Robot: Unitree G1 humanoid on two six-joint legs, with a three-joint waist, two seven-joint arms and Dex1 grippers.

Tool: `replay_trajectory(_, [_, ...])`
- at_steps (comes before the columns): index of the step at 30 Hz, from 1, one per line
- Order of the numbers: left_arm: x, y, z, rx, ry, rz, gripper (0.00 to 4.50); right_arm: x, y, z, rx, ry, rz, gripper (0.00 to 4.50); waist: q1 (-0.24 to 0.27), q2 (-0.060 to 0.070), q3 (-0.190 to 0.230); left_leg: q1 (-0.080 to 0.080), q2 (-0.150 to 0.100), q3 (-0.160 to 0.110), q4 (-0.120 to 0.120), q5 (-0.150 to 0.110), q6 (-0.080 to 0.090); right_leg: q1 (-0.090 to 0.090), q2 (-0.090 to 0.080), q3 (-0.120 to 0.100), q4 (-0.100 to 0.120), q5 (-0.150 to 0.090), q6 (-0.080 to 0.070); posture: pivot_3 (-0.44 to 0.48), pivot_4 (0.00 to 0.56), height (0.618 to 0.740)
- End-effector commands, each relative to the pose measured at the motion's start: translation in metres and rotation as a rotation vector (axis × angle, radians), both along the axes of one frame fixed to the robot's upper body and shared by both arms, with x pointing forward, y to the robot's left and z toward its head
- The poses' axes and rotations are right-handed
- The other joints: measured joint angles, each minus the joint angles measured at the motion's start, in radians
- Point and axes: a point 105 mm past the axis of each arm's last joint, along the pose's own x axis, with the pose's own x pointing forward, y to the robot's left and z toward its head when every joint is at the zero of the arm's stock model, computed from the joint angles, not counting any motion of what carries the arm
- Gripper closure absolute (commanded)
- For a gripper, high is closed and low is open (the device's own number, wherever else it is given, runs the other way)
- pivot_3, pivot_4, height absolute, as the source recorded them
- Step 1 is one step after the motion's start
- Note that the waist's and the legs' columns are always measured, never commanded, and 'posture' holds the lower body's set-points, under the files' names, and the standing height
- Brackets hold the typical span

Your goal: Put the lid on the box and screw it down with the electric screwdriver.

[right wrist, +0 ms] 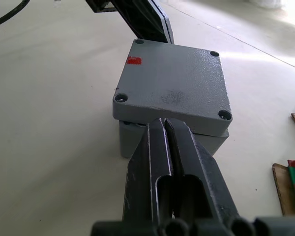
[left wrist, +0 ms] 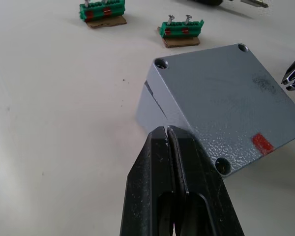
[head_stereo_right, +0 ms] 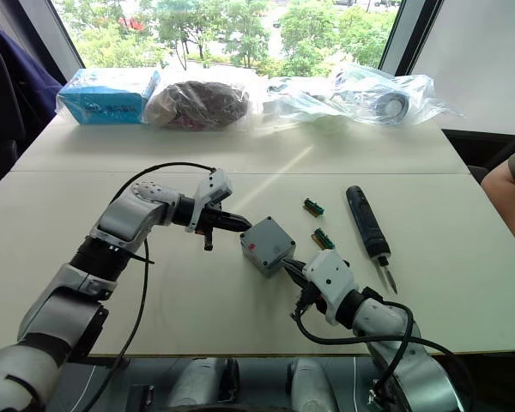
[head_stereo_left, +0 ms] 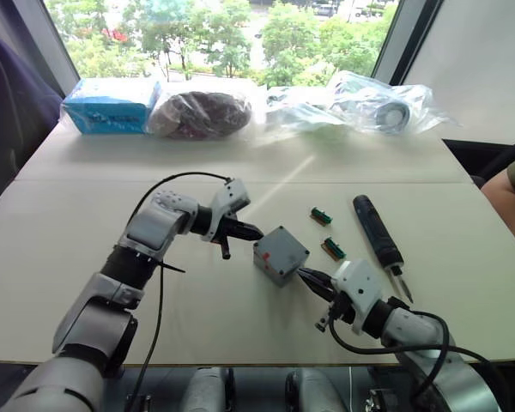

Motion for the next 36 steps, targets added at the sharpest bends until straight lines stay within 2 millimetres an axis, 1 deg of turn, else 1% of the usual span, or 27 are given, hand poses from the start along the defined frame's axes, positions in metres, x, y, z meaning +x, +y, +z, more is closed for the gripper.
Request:
replay_trajectory(1, [-0.002, -0.005, 0.013, -0.027, -0.036, -0.021, 4.50, 0.004, 0.005, 0.007, 0.022, -0.035, 0.002, 4.47, 0.000, 0.000, 0.000, 0.000, 0.000, 0.000, 0.000, 0.000, 0.000, 0.000, 0.000, 0.000, 0.000, 0.000, 0.000, 0.000, 0.150, 0.740])
replay_trajectory(5, [-0.006, -0.004, 0.011, -0.020, -0.023, -0.033, 4.50, 0.005, 0.006, 0.007, 0.022, -0.033, 0.002, 4.47, 0.000, 0.000, 0.000, 0.000, 0.000, 0.000, 0.000, 0.000, 0.000, 0.000, 0.000, 0.000, 0.000, 0.000, 0.000, 0.000, 0.150, 0.740])
replay_trajectory(9, [-0.005, -0.003, 0.010, -0.017, -0.026, -0.020, 4.50, 0.006, 0.005, 0.006, 0.021, -0.032, -0.006, 4.47, 0.000, 0.000, 0.000, 0.000, 0.000, 0.000, 0.000, 0.000, 0.000, 0.000, 0.000, 0.000, 0.000, 0.000, 0.000, 0.000, 0.150, 0.740])
replay_trajectory(13, [-0.001, 0.000, 0.009, -0.007, -0.035, 0.006, 4.50, 0.008, 0.000, 0.016, 0.057, -0.065, -0.038, 4.47, 0.000, 0.000, 0.000, 0.000, 0.000, 0.000, 0.000, 0.000, 0.000, 0.000, 0.000, 0.000, 0.000, 0.000, 0.000, 0.000, 0.150, 0.740])
replay_trajectory(16, [0.000, 0.000, 0.009, -0.007, -0.038, 0.010, 4.50, 0.001, 0.003, 0.022, 0.106, -0.058, -0.010, 4.47, 0.000, 0.000, 0.000, 0.000, 0.000, 0.000, 0.000, 0.000, 0.000, 0.000, 0.000, 0.000, 0.000, 0.000, 0.000, 0.000, 0.150, 0.740])
replay_trajectory(19, [0.002, 0.000, 0.010, -0.012, -0.039, 0.014, 4.50, -0.005, 0.004, 0.016, 0.090, -0.025, 0.006, 4.47, 0.000, 0.000, 0.000, 0.000, 0.000, 0.000, 0.000, 0.000, 0.000, 0.000, 0.000, 0.000, 0.000, 0.000, 0.000, 0.000, 0.150, 0.740])
replay_trajectory(23, [0.002, 0.000, 0.010, -0.014, -0.041, 0.014, 4.50, -0.006, 0.003, 0.011, 0.086, -0.001, 0.003, 4.47, 0.000, 0.000, 0.000, 0.000, 0.000, 0.000, 0.000, 0.000, 0.000, 0.000, 0.000, 0.000, 0.000, 0.000, 0.000, 0.000, 0.150, 0.740])
replay_trajectory(27, [0.002, -0.001, 0.014, -0.031, -0.040, 0.011, 4.50, -0.008, 0.000, 0.000, 0.061, 0.029, 0.006, 4.47, 0.001, 0.000, 0.000, 0.000, 0.000, 0.000, 0.000, 0.000, 0.000, 0.000, 0.000, 0.000, 0.000, 0.000, 0.000, 0.000, 0.150, 0.740])
replay_trajectory(36, [-0.002, -0.003, 0.019, -0.053, -0.025, -0.005, 4.50, -0.003, 0.000, -0.001, 0.047, 0.018, 0.011, 4.47, 0.000, 0.000, 0.000, -0.001, 0.000, 0.000, 0.000, 0.000, 0.000, 0.000, 0.000, 0.000, 0.000, 0.000, 0.000, 0.000, 0.150, 0.740])
